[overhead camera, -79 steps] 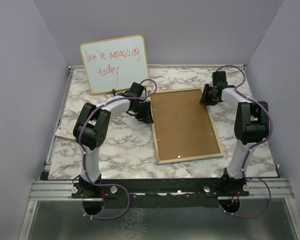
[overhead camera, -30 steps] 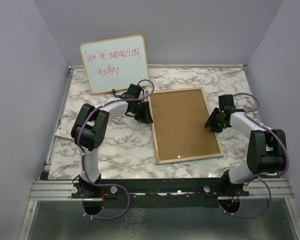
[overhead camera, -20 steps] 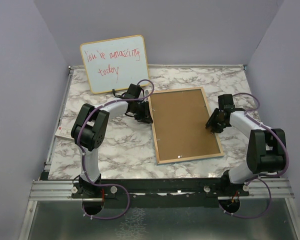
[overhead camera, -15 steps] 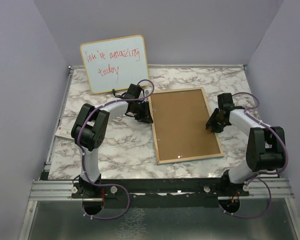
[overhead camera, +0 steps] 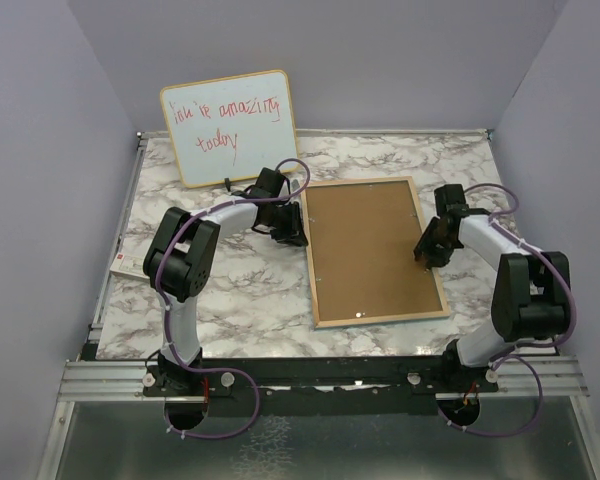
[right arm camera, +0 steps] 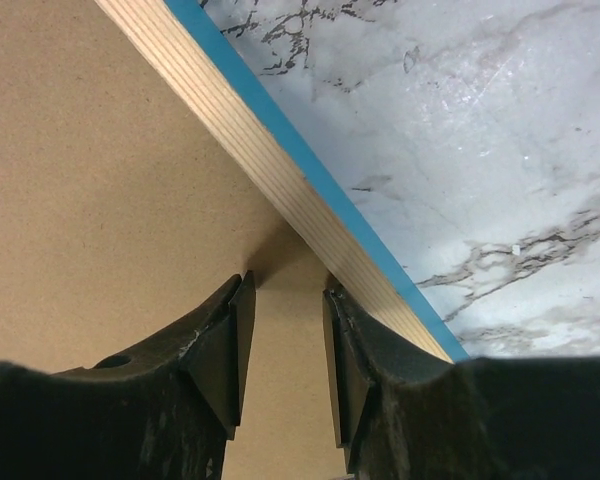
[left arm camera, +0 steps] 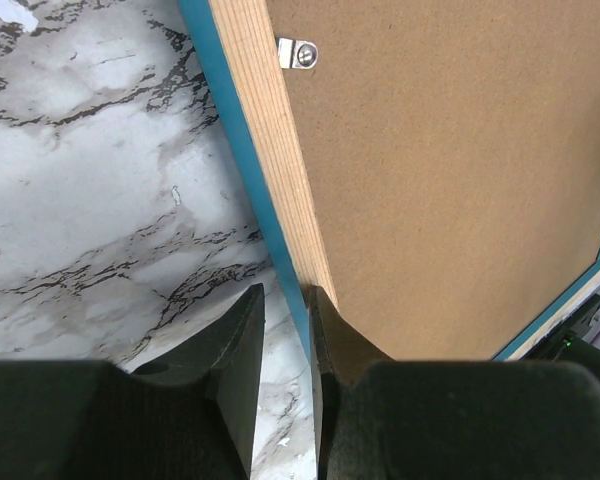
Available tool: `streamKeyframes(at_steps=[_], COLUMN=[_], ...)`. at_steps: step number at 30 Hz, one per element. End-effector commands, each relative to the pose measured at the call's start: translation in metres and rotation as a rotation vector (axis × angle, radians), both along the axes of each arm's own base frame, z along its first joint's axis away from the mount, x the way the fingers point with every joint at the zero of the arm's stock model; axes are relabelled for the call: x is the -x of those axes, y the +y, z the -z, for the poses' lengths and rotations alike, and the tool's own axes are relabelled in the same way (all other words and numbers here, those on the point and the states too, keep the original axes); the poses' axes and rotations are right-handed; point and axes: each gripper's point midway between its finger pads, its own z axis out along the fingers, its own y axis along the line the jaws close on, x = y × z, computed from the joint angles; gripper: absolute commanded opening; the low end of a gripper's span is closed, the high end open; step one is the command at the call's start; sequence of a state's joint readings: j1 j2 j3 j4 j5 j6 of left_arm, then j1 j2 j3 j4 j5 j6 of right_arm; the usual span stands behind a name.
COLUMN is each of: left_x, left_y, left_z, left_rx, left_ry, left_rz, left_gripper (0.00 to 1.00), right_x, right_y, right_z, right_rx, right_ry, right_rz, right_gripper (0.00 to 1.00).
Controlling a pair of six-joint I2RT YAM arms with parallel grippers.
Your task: Put the photo into the frame
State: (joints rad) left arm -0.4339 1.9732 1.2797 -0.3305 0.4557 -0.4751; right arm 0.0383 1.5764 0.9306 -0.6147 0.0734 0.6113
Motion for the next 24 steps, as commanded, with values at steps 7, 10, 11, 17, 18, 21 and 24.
streamKeyframes(at_steps=[7,10,11,17,18,21,24], left_x=[-0.001,0.0,0.0,0.005,0.007,0.009,0.01], left_y=[0.016,0.015,0.015,0.016,0.016,0.017,0.017], left_z=[0.019,0.018,0.019,0.026,0.027,0.029,0.03], left_rx=[-0.082,-0.077,-0.077,-0.081,-0.082,-0.084,-0.084], left_ry=[0.032,0.033,0.036,0.057,0.06,0.066,0.069], left_rz=[-0.028,-0.027,-0.026,-0.019,-0.016,-0.013,-0.012], left_gripper=[0.32,0.34,0.35,0.36,0.36,0.36,0.36], right_x=[-0.014,-0.005,-0.001,0.021,0.022,0.024,0.029], right_y=[-0.021,-0.036,-0.039,-0.03,-0.028,-0.023,-0.025], right_z=[-0.058,-0.055,-0.052,-0.021,-0.017,-0.009,0.0], right_rx=[0.09,0.165,0.185,0.136,0.121,0.097,0.106], right_ry=[-0.138,-0.108,-0.088,0.016,0.02,0.033,0.064], right_rz=[0.017,0.056,0.063,0.037,0.035,0.035,0.039], right_gripper=[0.46,0.49,0.5,0.58,0.59,0.61,0.6])
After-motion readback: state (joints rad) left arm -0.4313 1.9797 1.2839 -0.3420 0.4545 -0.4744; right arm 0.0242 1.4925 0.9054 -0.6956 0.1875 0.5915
